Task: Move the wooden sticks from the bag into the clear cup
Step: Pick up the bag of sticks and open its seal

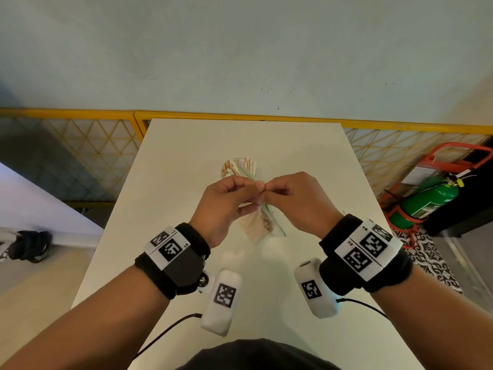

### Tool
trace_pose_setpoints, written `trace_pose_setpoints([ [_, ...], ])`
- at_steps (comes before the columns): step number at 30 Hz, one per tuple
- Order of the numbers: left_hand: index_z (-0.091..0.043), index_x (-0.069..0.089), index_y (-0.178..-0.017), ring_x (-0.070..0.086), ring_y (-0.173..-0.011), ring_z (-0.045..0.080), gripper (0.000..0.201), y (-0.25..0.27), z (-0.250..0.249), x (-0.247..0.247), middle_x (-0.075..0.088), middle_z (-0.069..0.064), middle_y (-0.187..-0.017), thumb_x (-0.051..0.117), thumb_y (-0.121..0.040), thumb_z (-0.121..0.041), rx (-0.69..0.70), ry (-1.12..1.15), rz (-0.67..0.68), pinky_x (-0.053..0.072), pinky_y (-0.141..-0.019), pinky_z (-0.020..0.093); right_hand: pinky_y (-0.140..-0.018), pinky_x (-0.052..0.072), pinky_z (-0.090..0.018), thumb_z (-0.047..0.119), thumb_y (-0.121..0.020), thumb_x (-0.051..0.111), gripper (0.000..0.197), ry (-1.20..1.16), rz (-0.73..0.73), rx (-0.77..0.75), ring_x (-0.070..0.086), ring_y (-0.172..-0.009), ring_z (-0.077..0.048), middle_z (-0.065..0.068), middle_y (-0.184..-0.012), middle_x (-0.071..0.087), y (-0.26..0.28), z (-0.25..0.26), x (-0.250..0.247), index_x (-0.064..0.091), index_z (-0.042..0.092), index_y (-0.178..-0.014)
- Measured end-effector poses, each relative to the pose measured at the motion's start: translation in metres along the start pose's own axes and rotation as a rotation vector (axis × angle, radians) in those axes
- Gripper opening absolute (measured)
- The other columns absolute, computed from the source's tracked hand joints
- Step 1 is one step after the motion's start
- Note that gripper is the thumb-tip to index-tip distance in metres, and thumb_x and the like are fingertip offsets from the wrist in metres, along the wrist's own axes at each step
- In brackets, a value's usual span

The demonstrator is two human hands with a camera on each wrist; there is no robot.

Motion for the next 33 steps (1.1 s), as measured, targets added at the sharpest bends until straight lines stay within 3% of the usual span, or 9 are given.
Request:
trace_pose_setpoints([
  [4, -0.015, 0.062, -0.07, 0.068, -0.077, 0.014, 0.018, 0.001, 0.0, 0.0, 0.07, 0.003, -0.077, 0.069, -0.086, -0.009, -0.046, 0.023, 0.055, 0.055, -0.076, 0.025, -0.06, 0.045, -0.033, 0.031, -0.084, 0.067, 0.015, 0.016, 0.112, -0.057, 0.056, -0.059, -0.023, -0.01, -0.073, 0.071, 0.003, 0.008, 0.008, 0.077, 0.019, -0.082],
  [9, -0.016, 0.059, -0.068, 0.064, -0.086, 0.021, 0.019, 0.002, -0.001, 0.005, 0.065, 0.006, -0.08, 0.069, -0.083, -0.013, -0.074, 0.053, 0.122, 0.054, -0.077, 0.024, -0.056, 0.039, -0.017, 0.023, -0.082, 0.071, 0.016, -0.071, 0.087, -0.043, 0.046, -0.05, -0.005, 0.0, -0.054, 0.059, -0.002, 0.001, 0.004, 0.075, 0.01, -0.075],
  [12, -0.014, 0.059, -0.071, 0.064, -0.073, 0.013, 0.013, 0.002, -0.005, 0.005, 0.063, 0.003, -0.077, 0.07, -0.077, -0.017, -0.068, 0.057, 0.149, 0.055, -0.073, 0.02, -0.076, 0.055, -0.028, 0.013, -0.085, 0.067, 0.011, -0.244, 0.109, -0.003, 0.063, -0.072, -0.016, -0.016, -0.076, 0.07, -0.001, -0.002, 0.006, 0.073, 0.011, -0.076],
  [16, -0.009, 0.062, -0.079, 0.064, -0.073, 0.015, 0.014, 0.0, -0.004, 0.002, 0.064, 0.006, -0.08, 0.071, -0.075, -0.019, -0.075, 0.034, 0.172, 0.057, -0.076, 0.022, -0.078, 0.057, -0.023, 0.01, -0.089, 0.062, 0.016, -0.263, 0.103, 0.009, 0.066, -0.073, -0.012, -0.007, -0.075, 0.071, -0.001, -0.003, 0.005, 0.075, 0.011, -0.078],
  [22, -0.006, 0.065, -0.072, 0.057, -0.063, 0.013, 0.015, -0.004, -0.016, -0.005, 0.061, 0.004, -0.066, 0.068, -0.087, -0.005, 0.001, -0.306, 0.134, 0.053, -0.066, 0.021, -0.06, 0.046, -0.04, 0.015, -0.089, 0.053, 0.025, 0.095, -0.07, -0.071, 0.056, -0.063, -0.029, -0.02, -0.07, 0.061, -0.002, -0.008, -0.004, 0.057, -0.001, -0.07],
  [25, 0.001, 0.065, -0.073, 0.051, -0.054, 0.011, 0.011, -0.007, -0.031, -0.026, 0.056, 0.009, -0.062, 0.07, -0.082, -0.002, 0.067, -0.513, 0.003, 0.047, -0.059, 0.019, -0.058, 0.039, -0.038, 0.014, -0.088, 0.05, 0.023, 0.22, -0.159, -0.119, 0.052, -0.063, -0.027, -0.013, -0.069, 0.054, -0.004, -0.014, -0.021, 0.049, 0.001, -0.07],
  [28, -0.013, 0.052, -0.06, 0.041, -0.041, 0.002, 0.025, -0.005, -0.047, -0.028, 0.046, -0.004, -0.052, 0.071, -0.072, -0.002, 0.227, -0.925, -0.075, 0.033, -0.045, 0.008, -0.059, 0.044, -0.035, 0.012, -0.088, 0.054, 0.015, 0.385, -0.134, -0.236, 0.051, -0.063, -0.025, -0.005, -0.082, 0.052, -0.001, -0.004, -0.016, 0.052, 0.005, -0.074],
  [31, -0.017, 0.043, -0.063, 0.041, -0.05, 0.008, 0.032, -0.005, -0.052, -0.021, 0.048, -0.004, -0.058, 0.07, -0.068, 0.0, 0.278, -1.023, -0.019, 0.034, -0.05, 0.019, -0.068, 0.055, -0.04, 0.006, -0.085, 0.057, 0.009, 0.331, -0.084, -0.223, 0.064, -0.074, -0.028, -0.005, -0.105, 0.058, -0.004, -0.003, -0.013, 0.051, 0.012, -0.084],
  [33, -0.018, 0.042, -0.066, 0.051, -0.062, 0.017, 0.035, -0.007, -0.05, -0.023, 0.056, 0.0, -0.07, 0.071, -0.068, 0.002, 0.253, -0.901, 0.027, 0.043, -0.06, 0.029, -0.074, 0.055, -0.044, 0.0, -0.085, 0.052, 0.017, 0.329, -0.016, -0.194, 0.066, -0.083, -0.03, -0.007, -0.105, 0.064, -0.007, -0.007, -0.007, 0.053, 0.017, -0.086],
])
Point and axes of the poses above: each hand's wrist, its own y-axis away from the middle knuckle, its own x-axis out of the palm, z = x × y, the point moved 8 cm from there along -y, towards the middle knuckle
